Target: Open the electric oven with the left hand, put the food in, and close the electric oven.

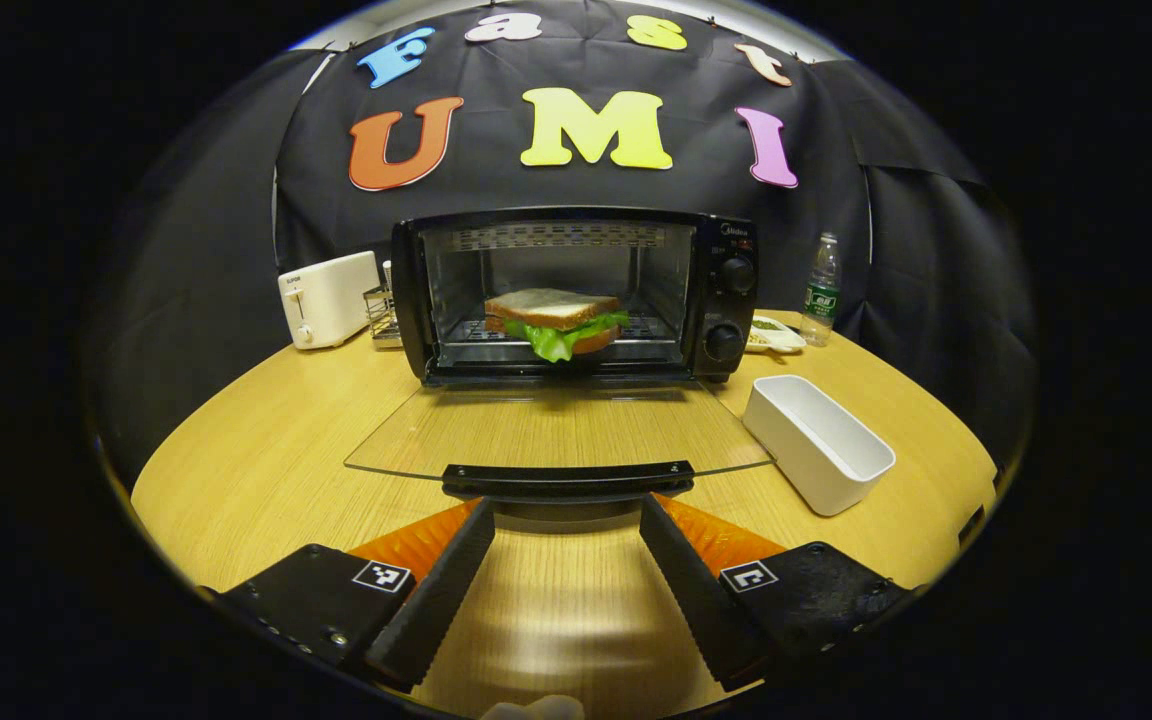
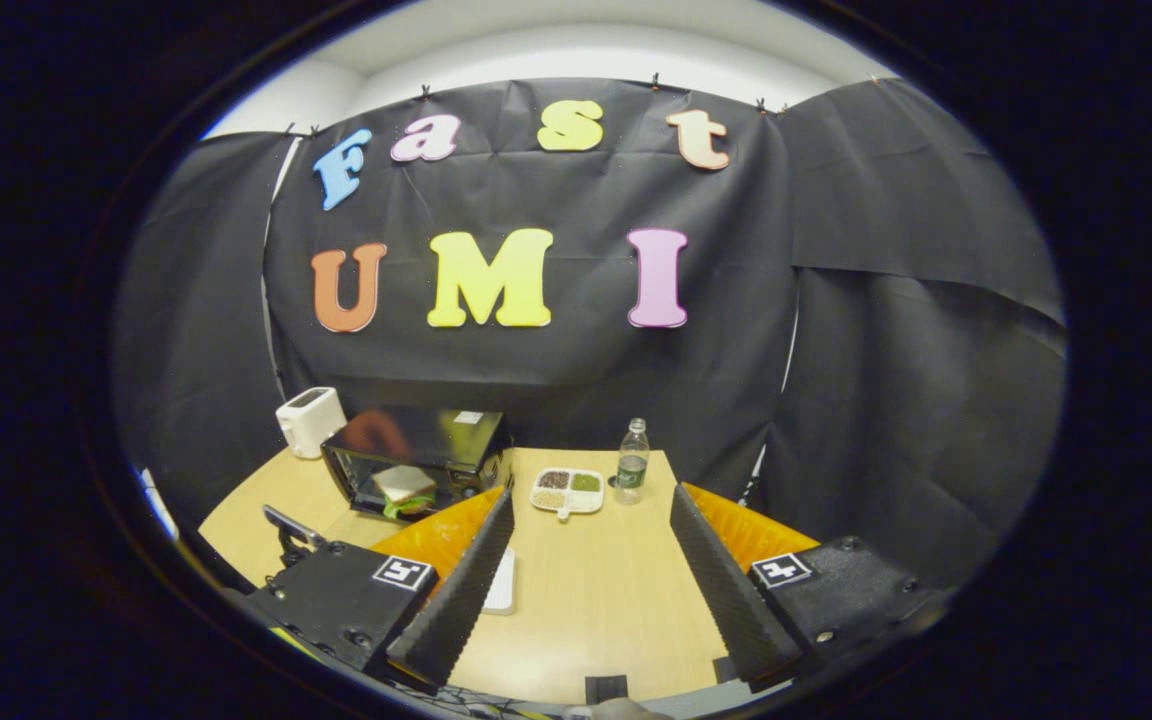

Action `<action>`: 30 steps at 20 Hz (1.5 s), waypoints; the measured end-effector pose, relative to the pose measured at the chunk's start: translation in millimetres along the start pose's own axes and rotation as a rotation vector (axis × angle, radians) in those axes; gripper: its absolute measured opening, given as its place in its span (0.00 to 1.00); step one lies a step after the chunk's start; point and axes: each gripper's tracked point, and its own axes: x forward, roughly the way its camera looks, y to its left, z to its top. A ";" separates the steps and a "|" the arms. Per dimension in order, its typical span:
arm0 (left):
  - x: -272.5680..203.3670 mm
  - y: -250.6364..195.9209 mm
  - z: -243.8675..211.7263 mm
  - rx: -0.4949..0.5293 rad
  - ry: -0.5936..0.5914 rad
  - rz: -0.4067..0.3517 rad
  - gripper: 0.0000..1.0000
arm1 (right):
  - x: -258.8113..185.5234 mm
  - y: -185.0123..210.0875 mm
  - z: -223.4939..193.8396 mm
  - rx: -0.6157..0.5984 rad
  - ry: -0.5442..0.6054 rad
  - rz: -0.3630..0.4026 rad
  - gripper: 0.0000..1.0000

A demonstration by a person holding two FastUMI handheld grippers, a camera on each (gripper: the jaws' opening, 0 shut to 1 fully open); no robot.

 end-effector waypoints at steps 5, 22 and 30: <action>12.1 2.4 0.6 -0.013 -0.008 0.013 0.96 | 3.6 -0.3 0.7 -0.010 0.021 0.010 0.91; 2.2 4.1 84.9 -0.022 -0.064 0.002 0.97 | 21.2 -13.1 15.1 0.091 -0.010 0.056 0.91; 36.9 6.5 163.4 0.069 -0.154 0.019 0.98 | 23.6 -23.3 26.5 0.128 -0.056 0.039 0.90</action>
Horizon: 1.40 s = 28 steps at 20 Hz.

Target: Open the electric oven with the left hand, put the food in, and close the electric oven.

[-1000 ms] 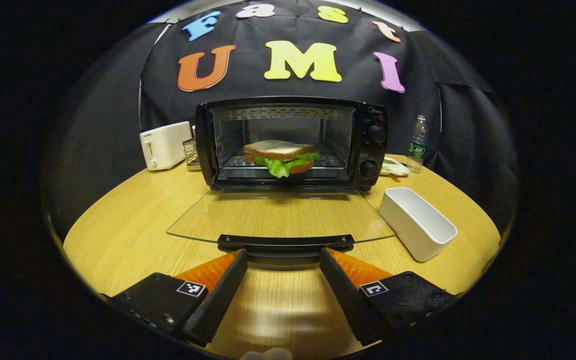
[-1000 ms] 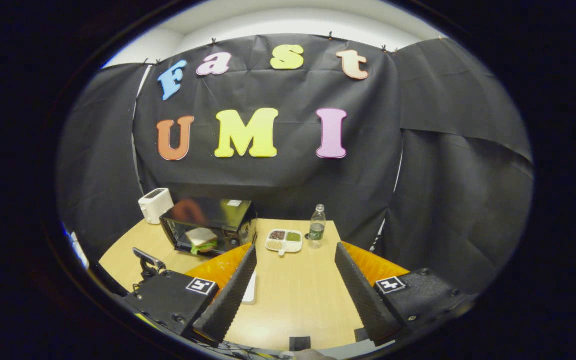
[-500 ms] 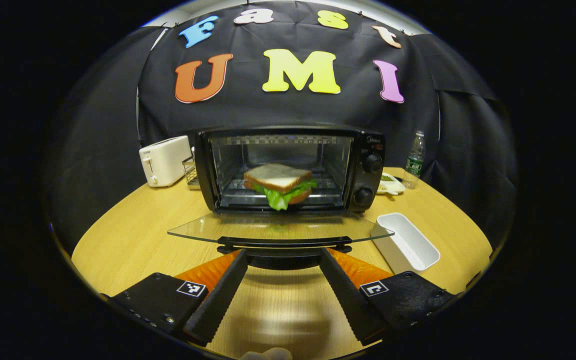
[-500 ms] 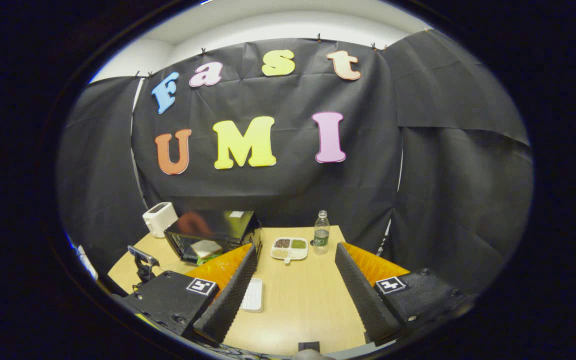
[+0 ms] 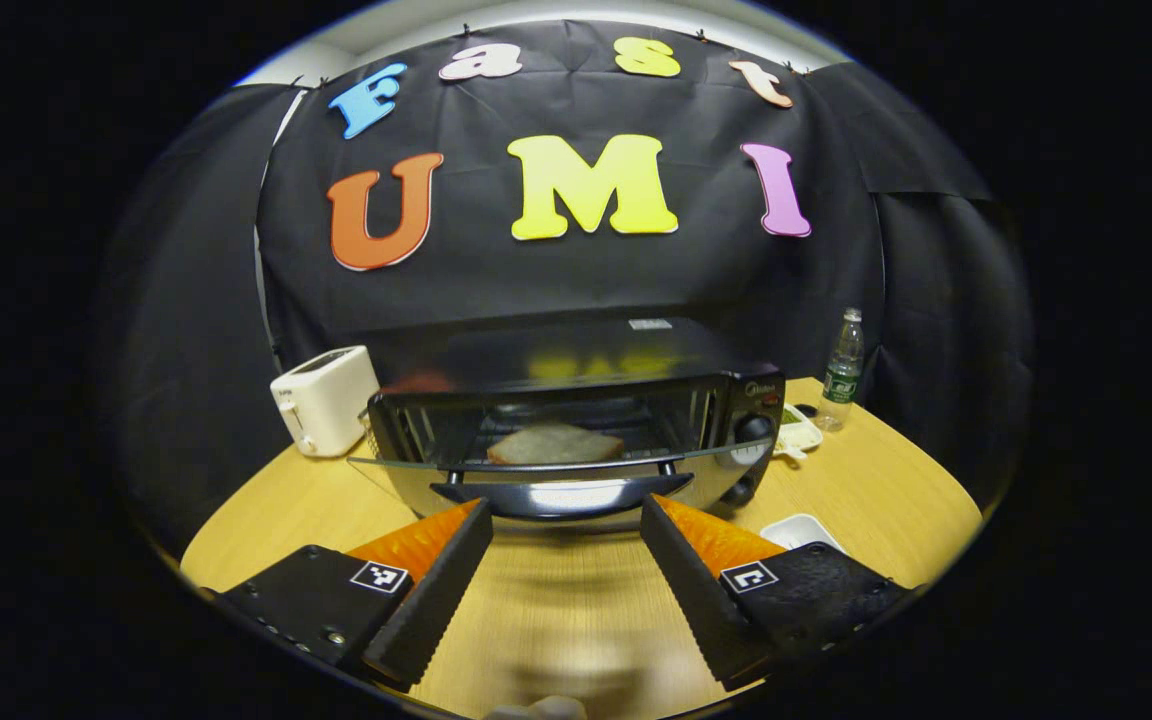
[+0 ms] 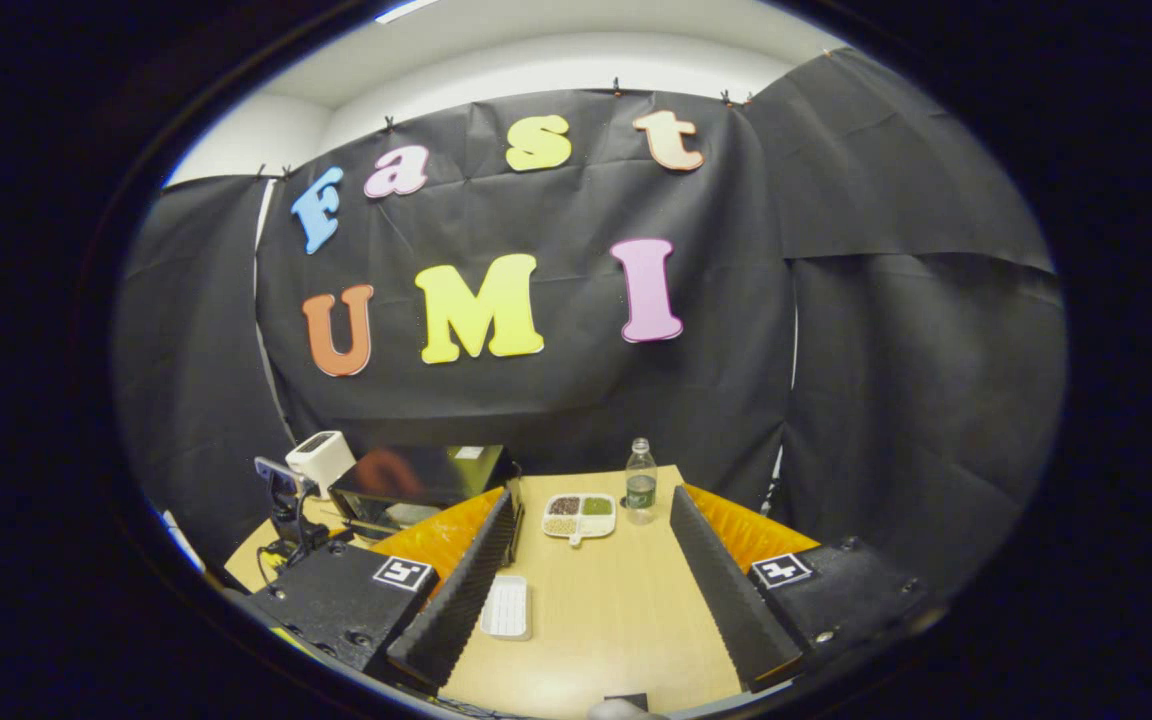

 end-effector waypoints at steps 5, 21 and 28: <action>5.9 5.0 21.3 0.017 -0.041 0.004 0.98 | -2.4 -5.1 -0.7 0.010 -0.001 -0.012 0.90; -201.5 29.4 172.7 -0.015 -0.288 0.038 0.96 | -2.6 50.8 54.8 -0.039 -0.148 0.069 0.90; -248.3 27.4 223.5 -0.052 -0.370 0.034 0.97 | -10.5 60.3 67.2 -0.047 -0.179 0.052 0.90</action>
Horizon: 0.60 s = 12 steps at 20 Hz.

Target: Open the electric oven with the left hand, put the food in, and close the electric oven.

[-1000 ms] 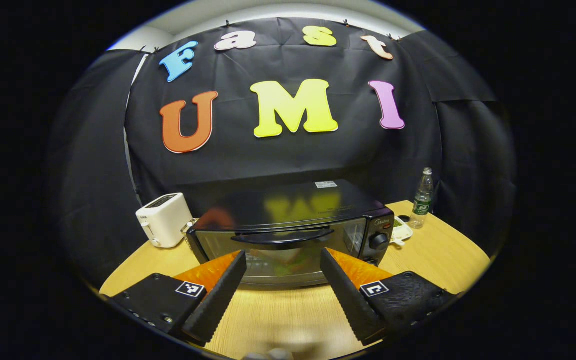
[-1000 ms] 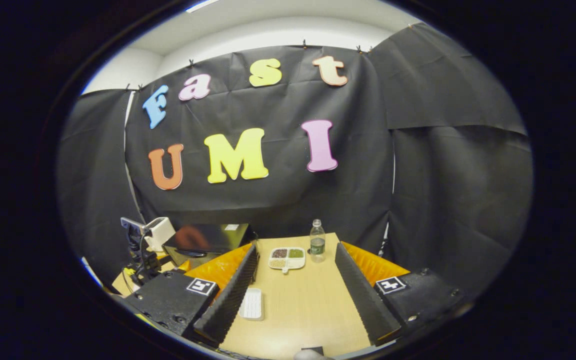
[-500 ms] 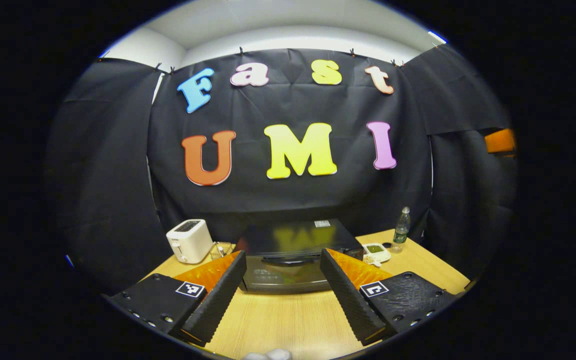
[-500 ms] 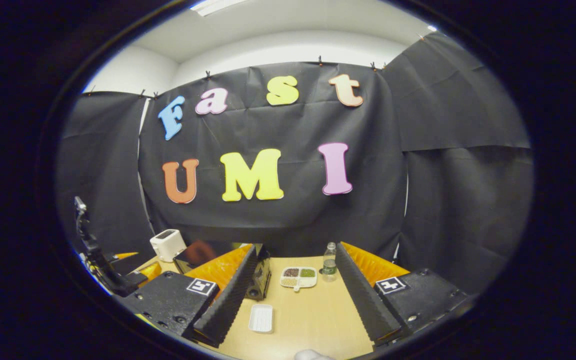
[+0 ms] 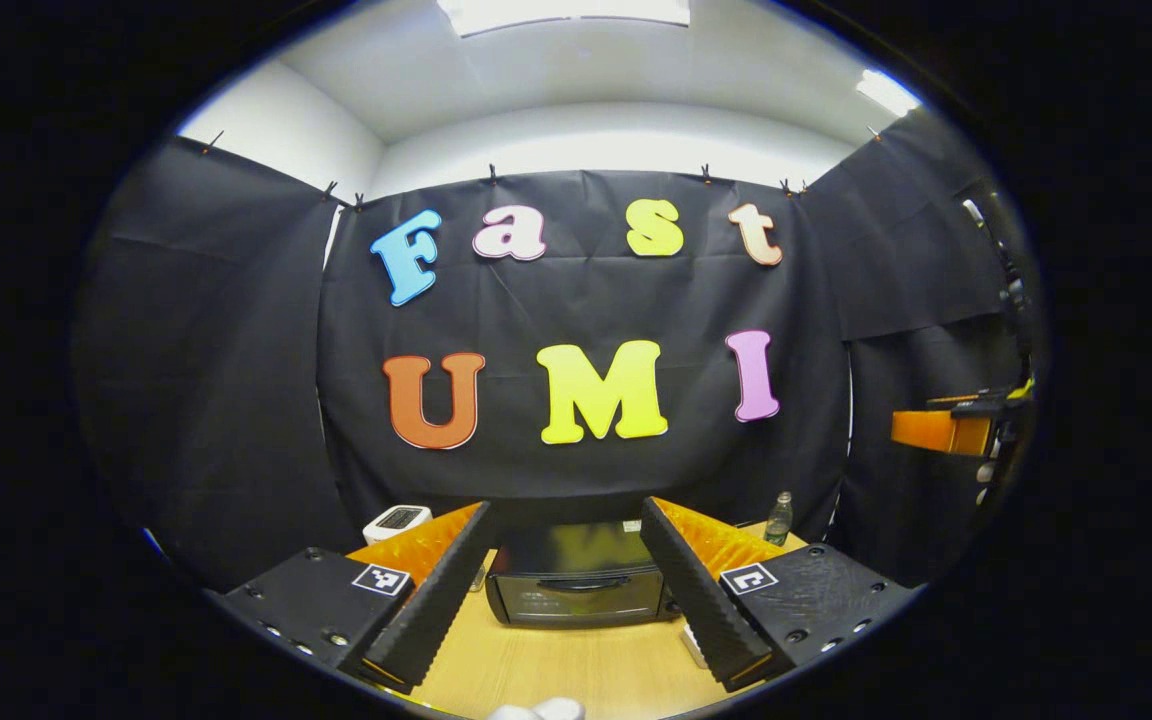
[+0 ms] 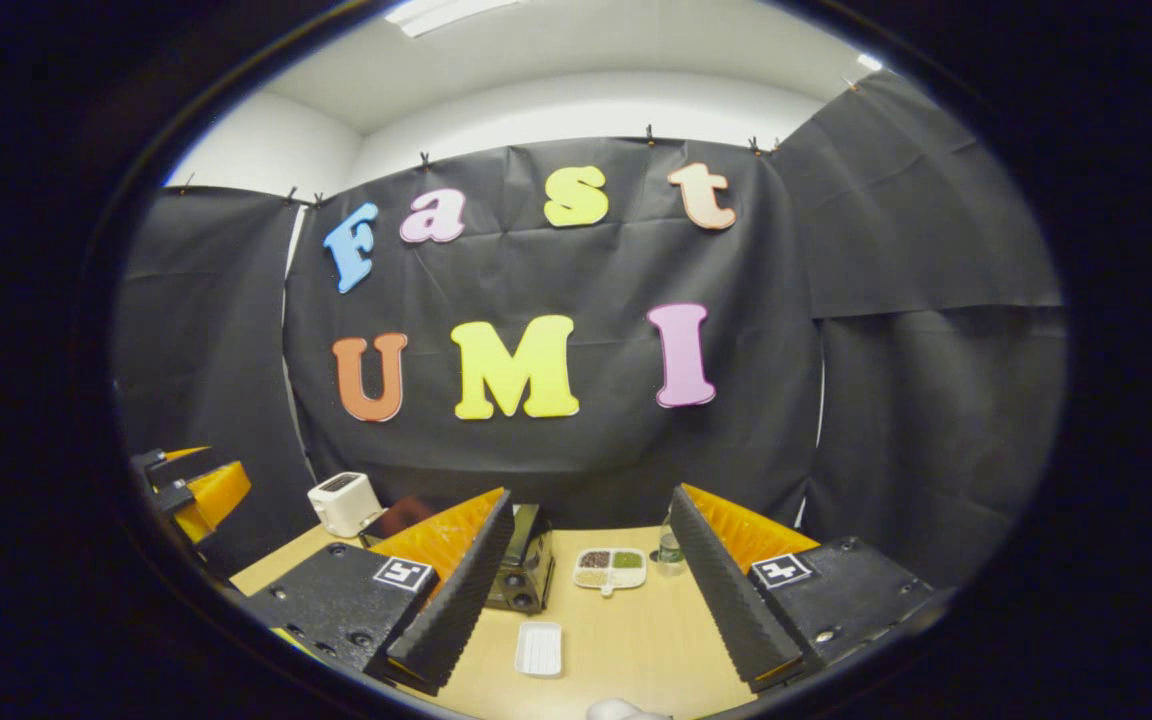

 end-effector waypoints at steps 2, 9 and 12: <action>-2.6 8.4 1.7 -0.016 0.015 0.018 0.97 | -4.1 3.3 0.1 -0.017 -0.002 -0.003 0.90; -3.7 17.4 16.9 -0.026 -0.015 0.034 0.97 | -14.1 15.4 4.0 -0.025 -0.014 -0.006 0.90; -3.6 21.0 20.2 -0.023 -0.021 0.031 0.88 | -17.9 14.4 3.5 -0.016 -0.012 -0.018 0.90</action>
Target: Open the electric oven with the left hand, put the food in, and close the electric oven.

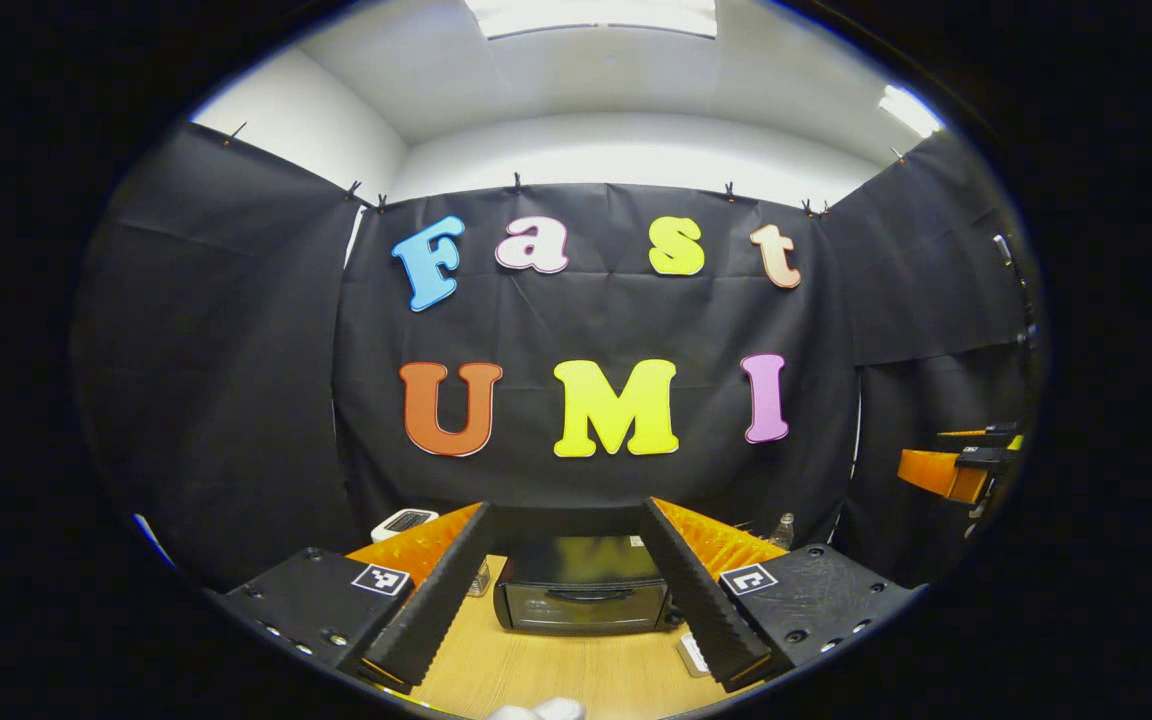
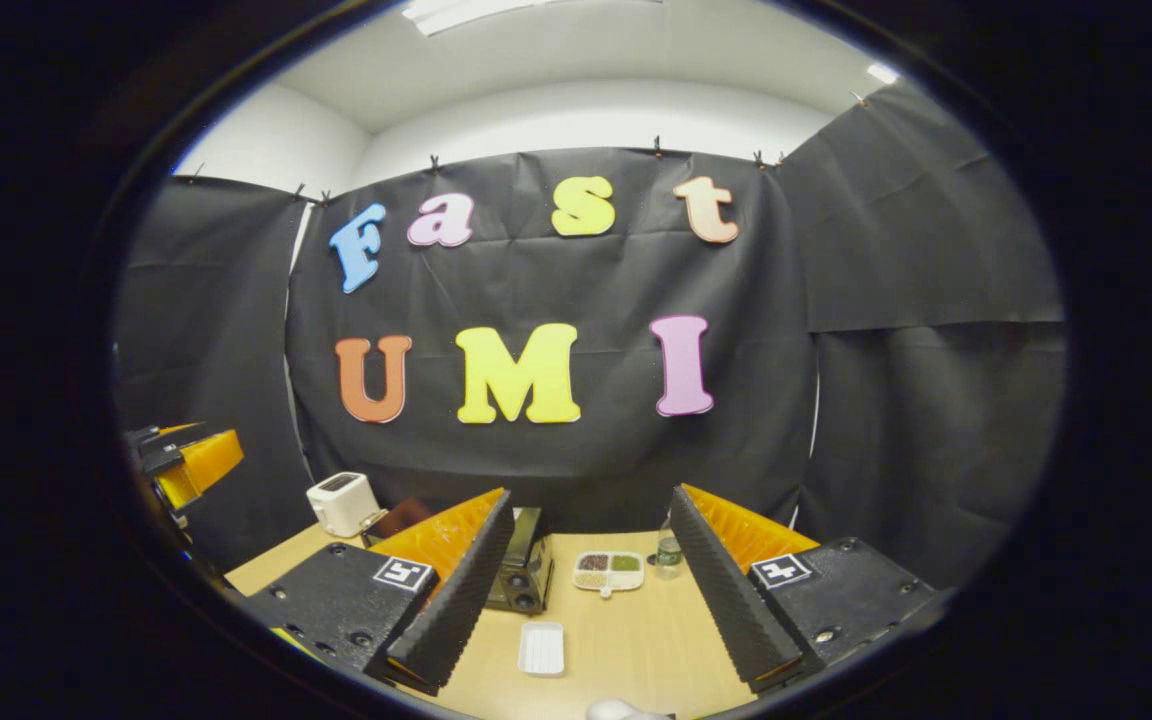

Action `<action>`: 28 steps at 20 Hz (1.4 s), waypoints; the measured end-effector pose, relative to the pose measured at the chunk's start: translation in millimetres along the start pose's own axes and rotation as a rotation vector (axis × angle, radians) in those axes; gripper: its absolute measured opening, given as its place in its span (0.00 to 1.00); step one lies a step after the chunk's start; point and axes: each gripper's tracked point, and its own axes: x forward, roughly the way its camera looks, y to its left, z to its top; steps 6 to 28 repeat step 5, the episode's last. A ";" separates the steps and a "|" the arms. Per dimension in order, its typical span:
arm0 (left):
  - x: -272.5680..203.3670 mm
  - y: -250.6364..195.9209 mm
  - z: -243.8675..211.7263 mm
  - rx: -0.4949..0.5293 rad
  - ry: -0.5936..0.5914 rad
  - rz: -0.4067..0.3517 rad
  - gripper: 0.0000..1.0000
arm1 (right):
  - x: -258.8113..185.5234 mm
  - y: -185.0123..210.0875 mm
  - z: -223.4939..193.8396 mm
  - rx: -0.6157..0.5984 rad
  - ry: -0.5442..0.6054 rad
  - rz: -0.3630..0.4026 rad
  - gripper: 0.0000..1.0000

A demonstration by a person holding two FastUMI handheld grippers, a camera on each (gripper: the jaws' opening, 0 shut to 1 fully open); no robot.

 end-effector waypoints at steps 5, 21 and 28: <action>-2.7 -0.2 -1.1 0.003 0.004 -0.018 0.97 | -3.1 -1.8 -1.4 -0.001 -0.004 -0.024 0.90; -2.7 -0.2 -1.1 0.003 0.004 -0.018 0.97 | -3.1 -1.8 -1.4 -0.001 -0.004 -0.024 0.90; -2.7 -0.2 -1.1 0.003 0.004 -0.018 0.97 | -3.1 -1.8 -1.4 -0.001 -0.004 -0.024 0.90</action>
